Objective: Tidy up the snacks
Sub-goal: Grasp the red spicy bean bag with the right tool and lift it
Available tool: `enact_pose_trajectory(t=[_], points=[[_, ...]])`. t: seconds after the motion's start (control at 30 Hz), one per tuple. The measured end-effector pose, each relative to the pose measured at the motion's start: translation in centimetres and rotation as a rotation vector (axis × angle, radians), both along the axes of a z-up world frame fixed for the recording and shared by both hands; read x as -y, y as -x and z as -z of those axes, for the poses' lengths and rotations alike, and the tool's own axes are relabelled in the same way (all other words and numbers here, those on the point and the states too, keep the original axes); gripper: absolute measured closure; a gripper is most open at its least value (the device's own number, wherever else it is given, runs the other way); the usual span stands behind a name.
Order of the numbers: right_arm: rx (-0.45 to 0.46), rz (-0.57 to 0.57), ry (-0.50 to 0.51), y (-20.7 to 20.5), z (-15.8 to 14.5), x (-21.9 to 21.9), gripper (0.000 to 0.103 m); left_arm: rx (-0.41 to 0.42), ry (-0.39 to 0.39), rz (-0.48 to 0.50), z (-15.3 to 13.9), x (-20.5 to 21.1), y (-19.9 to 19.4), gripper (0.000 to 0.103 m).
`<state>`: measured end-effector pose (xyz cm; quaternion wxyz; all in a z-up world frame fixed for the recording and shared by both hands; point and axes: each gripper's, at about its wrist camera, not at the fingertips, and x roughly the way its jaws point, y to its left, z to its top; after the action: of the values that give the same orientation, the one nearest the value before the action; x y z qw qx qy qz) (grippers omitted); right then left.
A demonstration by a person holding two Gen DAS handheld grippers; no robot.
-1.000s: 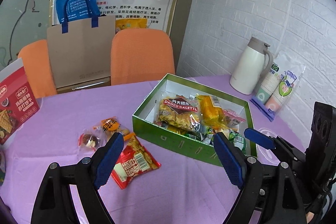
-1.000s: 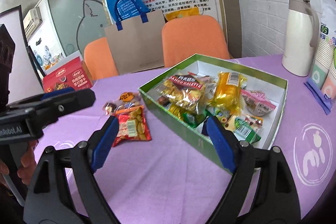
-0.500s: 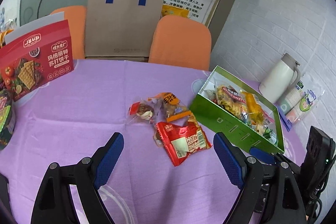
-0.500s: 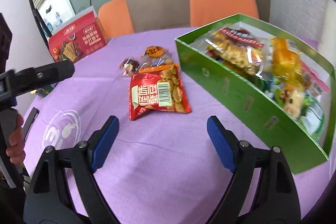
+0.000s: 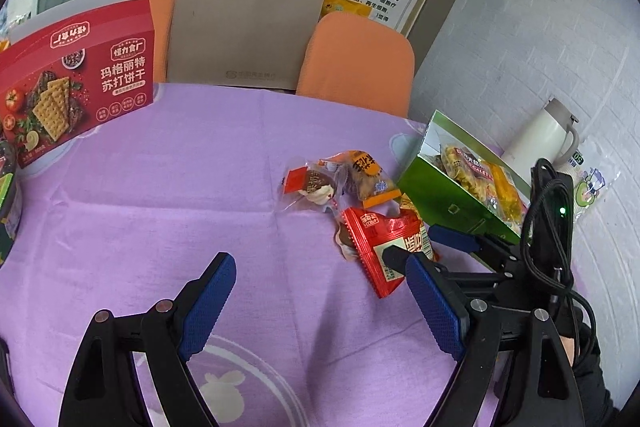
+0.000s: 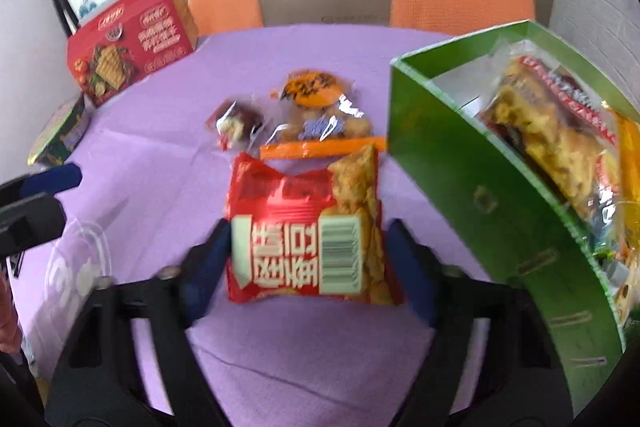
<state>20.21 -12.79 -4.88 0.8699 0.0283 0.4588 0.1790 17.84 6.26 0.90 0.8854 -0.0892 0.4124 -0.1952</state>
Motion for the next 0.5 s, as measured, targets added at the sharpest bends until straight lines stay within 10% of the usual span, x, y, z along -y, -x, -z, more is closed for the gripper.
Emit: enact_pose_trajectory(t=[0.5], points=[[0.013, -0.048, -0.098, 10.0, -0.4, 1.6, 0.02, -0.098, 0.082, 0.186, 3.9, 4.0, 2.4, 0.026]])
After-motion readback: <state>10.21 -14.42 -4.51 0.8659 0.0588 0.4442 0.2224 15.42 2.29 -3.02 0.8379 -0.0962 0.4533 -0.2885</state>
